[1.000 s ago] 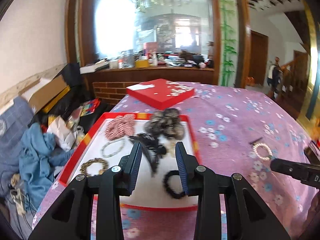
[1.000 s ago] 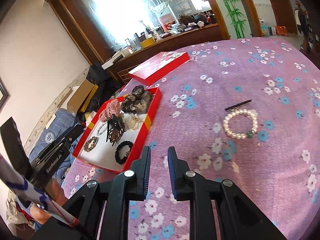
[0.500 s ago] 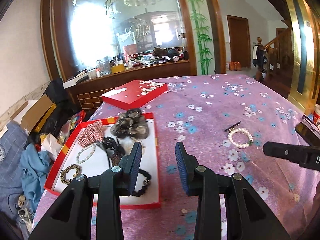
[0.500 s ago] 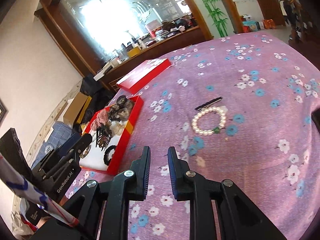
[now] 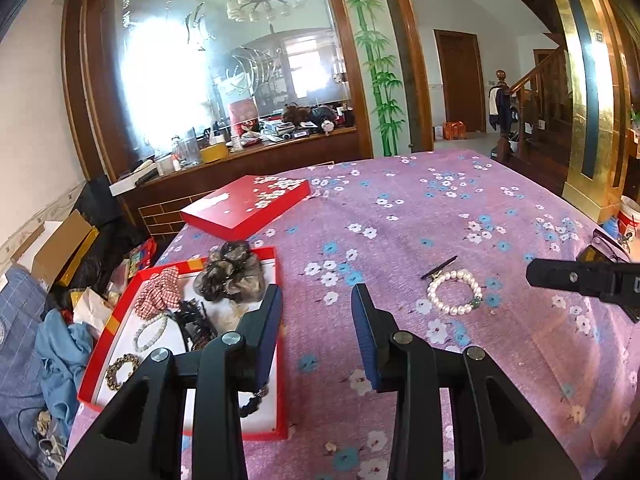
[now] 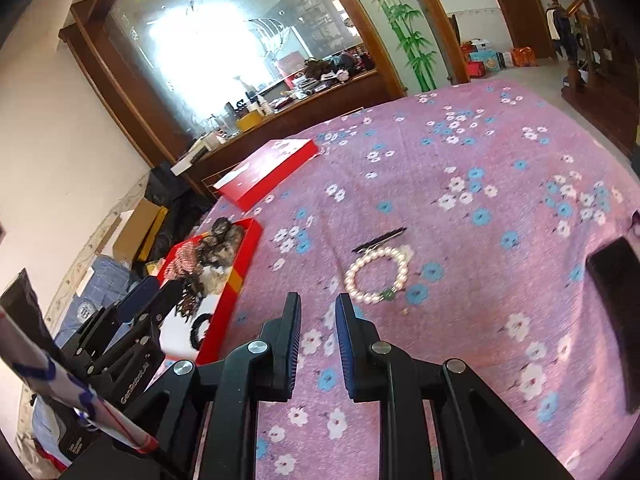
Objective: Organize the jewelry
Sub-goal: 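Move both grippers back to the pearl bracelet and purple hairpin, then grasp the pearl bracelet with the right gripper while the left grasps the purple beaded hairpin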
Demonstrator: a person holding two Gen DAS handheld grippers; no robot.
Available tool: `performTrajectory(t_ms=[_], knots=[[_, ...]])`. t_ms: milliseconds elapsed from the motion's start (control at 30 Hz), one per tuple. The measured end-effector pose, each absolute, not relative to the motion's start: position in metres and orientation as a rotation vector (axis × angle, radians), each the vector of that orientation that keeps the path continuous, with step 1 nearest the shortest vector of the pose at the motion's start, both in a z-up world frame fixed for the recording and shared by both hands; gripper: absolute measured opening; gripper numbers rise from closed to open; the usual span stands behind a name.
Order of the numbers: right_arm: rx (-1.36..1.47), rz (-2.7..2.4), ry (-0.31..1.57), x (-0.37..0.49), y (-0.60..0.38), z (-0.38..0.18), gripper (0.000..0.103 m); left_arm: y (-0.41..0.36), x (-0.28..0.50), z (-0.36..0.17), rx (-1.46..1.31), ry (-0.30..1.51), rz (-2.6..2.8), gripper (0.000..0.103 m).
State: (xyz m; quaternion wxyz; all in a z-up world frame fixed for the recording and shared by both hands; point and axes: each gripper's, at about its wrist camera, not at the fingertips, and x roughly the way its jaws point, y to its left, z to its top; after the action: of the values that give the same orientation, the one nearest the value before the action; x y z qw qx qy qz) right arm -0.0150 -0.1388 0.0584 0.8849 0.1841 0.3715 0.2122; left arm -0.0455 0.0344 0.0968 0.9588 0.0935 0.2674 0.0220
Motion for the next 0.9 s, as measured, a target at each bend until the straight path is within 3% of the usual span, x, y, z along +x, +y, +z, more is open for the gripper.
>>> performTrajectory(t_ms=[167,467,633,667,700,733,900], knots=[[0.367,0.387,0.852,0.018,-0.145,0.053,0.024,0.036,-0.031,0.094,0.169,0.599,0.032,0.038],[0.238,0.285,1.055,0.089,-0.125,0.001,0.023,0.051,-0.003,0.084,0.092,0.704,0.003,0.038],[0.065,0.223,1.033,0.097,-0.106,-0.008,0.022,0.050,0.013,0.085,0.073,0.725,-0.027,0.038],[0.039,0.220,1.023,0.096,-0.104,-0.009,0.019,0.048,0.017,0.086,0.072,0.732,-0.041,0.038],[0.002,0.203,1.009,0.094,-0.103,-0.010,0.009,0.046,0.021,0.087,0.073,0.740,-0.059,0.038],[0.002,0.194,1.001,0.093,-0.105,-0.010,0.009,0.043,0.028,0.088,0.073,0.752,-0.088,0.039],[0.236,0.237,0.928,0.093,-0.150,-0.007,0.009,0.018,0.061,0.083,0.061,0.830,-0.222,0.045]])
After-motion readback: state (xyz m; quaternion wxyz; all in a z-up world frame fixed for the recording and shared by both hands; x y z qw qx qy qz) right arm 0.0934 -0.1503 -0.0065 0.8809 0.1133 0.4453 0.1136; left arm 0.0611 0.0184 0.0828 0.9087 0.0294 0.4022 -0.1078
